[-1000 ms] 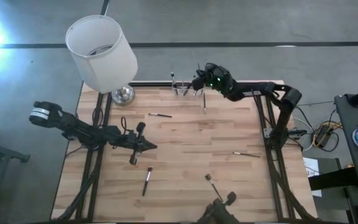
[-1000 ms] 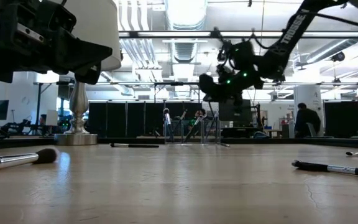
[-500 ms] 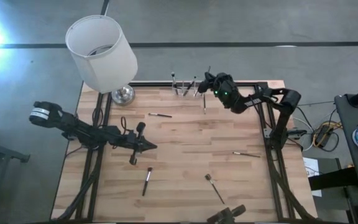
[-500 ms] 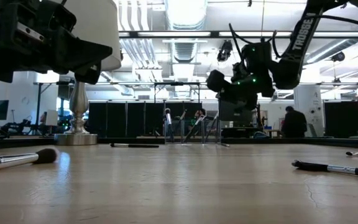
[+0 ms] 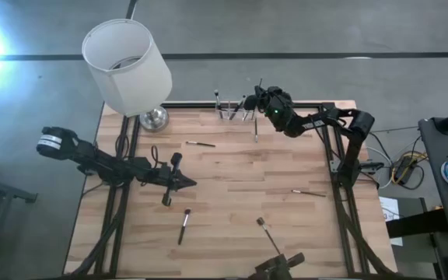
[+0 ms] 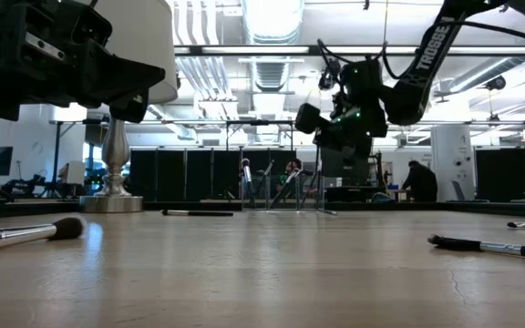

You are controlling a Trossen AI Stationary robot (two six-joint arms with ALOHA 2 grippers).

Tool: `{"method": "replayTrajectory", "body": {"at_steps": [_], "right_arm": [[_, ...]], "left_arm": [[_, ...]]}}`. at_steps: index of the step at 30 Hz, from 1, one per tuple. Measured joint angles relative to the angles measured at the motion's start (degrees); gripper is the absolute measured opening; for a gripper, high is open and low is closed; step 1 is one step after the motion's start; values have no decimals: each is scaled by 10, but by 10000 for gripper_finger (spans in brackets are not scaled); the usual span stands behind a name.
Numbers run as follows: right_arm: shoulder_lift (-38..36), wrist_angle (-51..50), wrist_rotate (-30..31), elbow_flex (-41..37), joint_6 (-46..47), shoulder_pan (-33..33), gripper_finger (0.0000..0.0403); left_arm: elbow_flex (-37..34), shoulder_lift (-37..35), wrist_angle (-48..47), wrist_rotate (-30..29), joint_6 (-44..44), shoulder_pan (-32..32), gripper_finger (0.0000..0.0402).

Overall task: Put items in baskets/containers
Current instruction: Put the eyeshadow brush into the transparent organizer

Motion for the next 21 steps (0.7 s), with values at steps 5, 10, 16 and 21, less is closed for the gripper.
{"method": "replayTrajectory", "body": {"at_steps": [5, 10, 16, 21], "right_arm": [[40, -3, 20, 19, 37, 2, 14], [63, 1, 27, 28, 64, 2, 22], [60, -5, 27, 31, 87, 2, 69], [54, -15, 27, 30, 86, 3, 98]], "left_arm": [[0, 0, 0, 0, 0, 0, 0], [0, 0, 0, 0, 0, 0, 0], [0, 0, 0, 0, -3, 0, 0], [0, 0, 0, 0, -8, 0, 0]]}}
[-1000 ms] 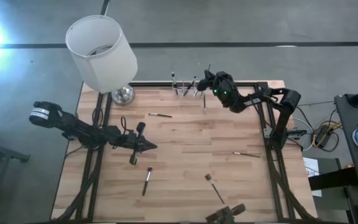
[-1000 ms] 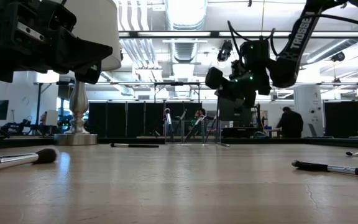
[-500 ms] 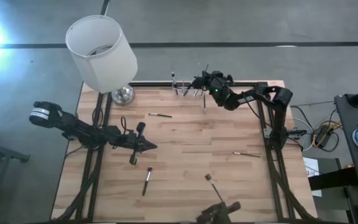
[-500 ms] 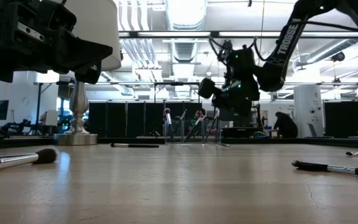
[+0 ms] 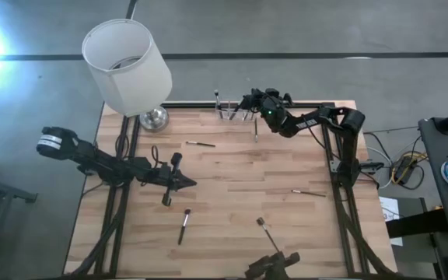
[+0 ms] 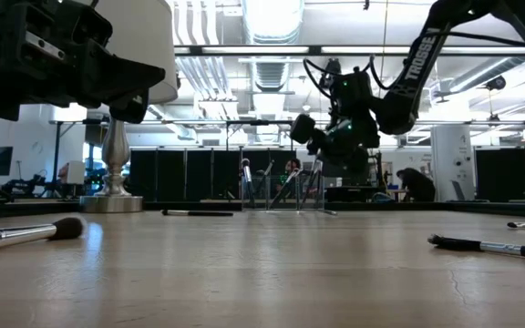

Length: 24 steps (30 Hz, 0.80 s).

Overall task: Put items in baskets/containers
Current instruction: Put the eyeshadow brush into the transparent organizer

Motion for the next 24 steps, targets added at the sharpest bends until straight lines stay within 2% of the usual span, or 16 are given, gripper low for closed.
{"method": "replayTrajectory", "body": {"at_steps": [7, 10, 13, 17, 24], "right_arm": [[-48, -100, -16, -7, -46, 1, 113], [-89, -166, -58, -7, -103, 5, 97], [-140, -241, -64, -11, -164, 27, 62], [-209, -320, -64, -28, -240, 83, 15], [-329, -388, -62, -106, -271, 232, 9]], "left_arm": [[0, 0, 0, 0, 7, 0, 0], [0, 0, 0, 0, 7, 0, 0], [-1, 0, -1, 0, 4, 0, 0], [-2, 0, -1, -10, -2, 0, 0], [-4, 0, -9, -11, -17, 0, 0]]}}
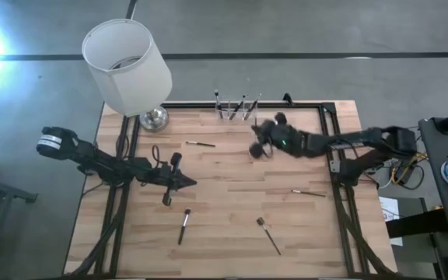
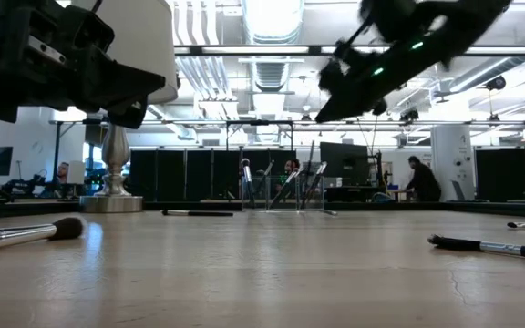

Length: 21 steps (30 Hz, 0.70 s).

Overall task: Put items in baskets/containers
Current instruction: Put the eyeshadow brush into the transparent organizer

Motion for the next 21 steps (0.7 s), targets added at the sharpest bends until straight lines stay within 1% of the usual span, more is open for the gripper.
{"method": "replayTrajectory", "body": {"at_steps": [3, 6, 7, 10, 12, 15, 18, 21], "right_arm": [[-51, -2, 1, -40, 35, 70, 8], [-103, -47, 3, -65, 83, 133, 8], [-118, -69, 14, -70, 96, 155, 8], [-160, -171, 47, -75, 136, 218, 8], [-183, -265, 51, -66, 185, 255, 8], [-195, -395, 52, -40, 276, 305, 8], [-187, -504, 36, -17, 357, 347, 8], [-169, -584, -9, -3, 422, 375, 11]], "left_arm": [[0, 0, -12, 0, 0, 0, 0], [0, 0, -23, 0, -1, 0, 0], [0, 0, -23, 0, -1, 0, 0], [0, 0, -23, 0, -1, 0, 0], [0, 0, -23, 0, -2, 0, 0], [0, 0, -23, 0, -4, 0, 0], [0, 0, -23, 0, -4, 0, 0], [0, 0, -23, 0, -4, 0, 0]]}}
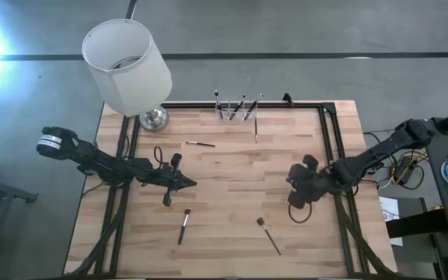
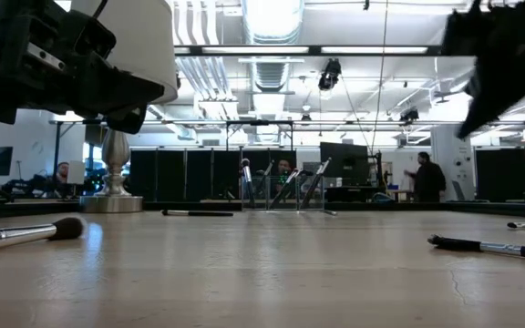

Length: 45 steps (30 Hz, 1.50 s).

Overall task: Put items in baskets/containers
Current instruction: Put the eyeshadow brush into the transparent organizer

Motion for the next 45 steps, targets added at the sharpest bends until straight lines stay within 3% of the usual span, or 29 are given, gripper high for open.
{"method": "replayTrajectory", "body": {"at_steps": [7, 14, 21, 37, 45], "right_arm": [[56, -39, -92, -13, 50, 2, 60], [99, -39, -157, -35, 2, -43, 115], [109, -8, -191, -35, -57, -73, 140], [113, 66, -222, -95, -86, -76, 136], [112, 77, -222, -102, -87, -76, 75]], "left_arm": [[0, 0, 0, 0, 0, 0, 0], [0, 0, -2, 0, -1, 0, 0], [0, 0, -3, 0, -2, 0, 0], [0, 0, -6, 0, -2, 0, 0], [0, 0, -6, 0, -2, 0, 0]]}}
